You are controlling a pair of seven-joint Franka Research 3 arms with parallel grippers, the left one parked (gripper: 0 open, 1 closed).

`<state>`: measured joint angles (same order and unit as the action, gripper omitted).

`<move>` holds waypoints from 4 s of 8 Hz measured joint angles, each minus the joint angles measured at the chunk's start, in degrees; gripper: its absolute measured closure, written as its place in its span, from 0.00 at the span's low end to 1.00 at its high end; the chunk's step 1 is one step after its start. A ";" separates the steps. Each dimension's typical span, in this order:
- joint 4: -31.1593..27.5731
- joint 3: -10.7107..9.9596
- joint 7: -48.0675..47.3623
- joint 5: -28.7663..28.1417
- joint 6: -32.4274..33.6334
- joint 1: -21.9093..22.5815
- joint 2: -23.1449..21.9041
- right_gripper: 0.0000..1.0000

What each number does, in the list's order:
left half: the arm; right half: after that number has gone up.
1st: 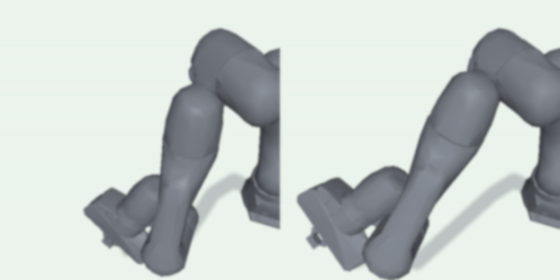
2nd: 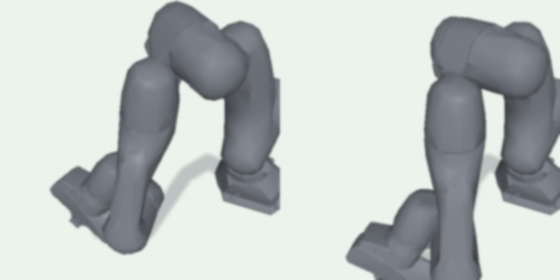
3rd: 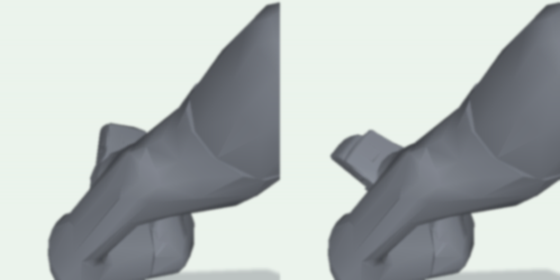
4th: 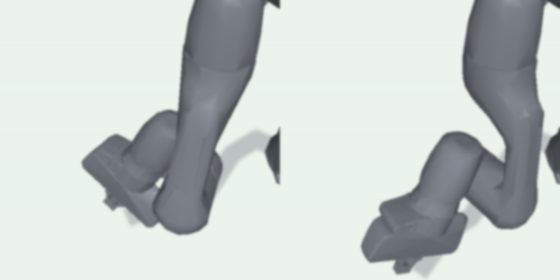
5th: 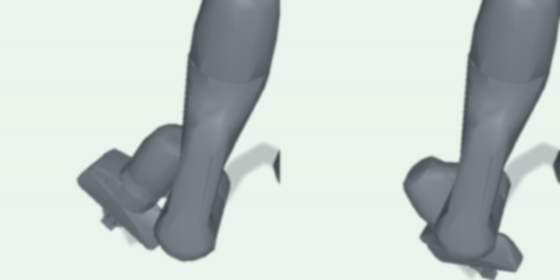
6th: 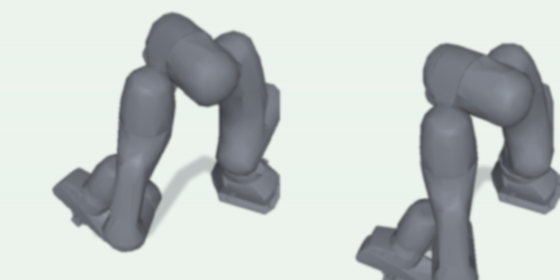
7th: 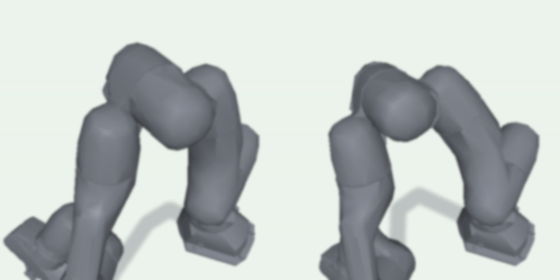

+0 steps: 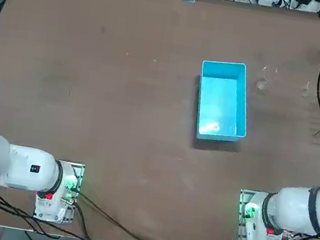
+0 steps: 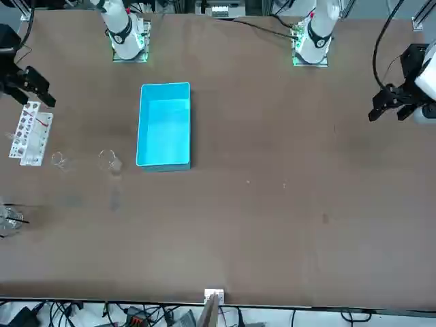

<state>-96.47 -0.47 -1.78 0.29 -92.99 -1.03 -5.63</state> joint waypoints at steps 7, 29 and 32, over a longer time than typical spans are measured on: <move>-0.01 -0.12 -8.06 0.41 -0.06 -0.30 2.64 0.00; -29.84 -0.99 -119.77 71.79 -22.61 -5.53 18.64 0.10; -31.33 -0.65 -131.62 79.34 -14.56 -4.23 23.37 0.11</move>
<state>-127.80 -1.12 -133.41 79.62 -107.55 -5.26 17.74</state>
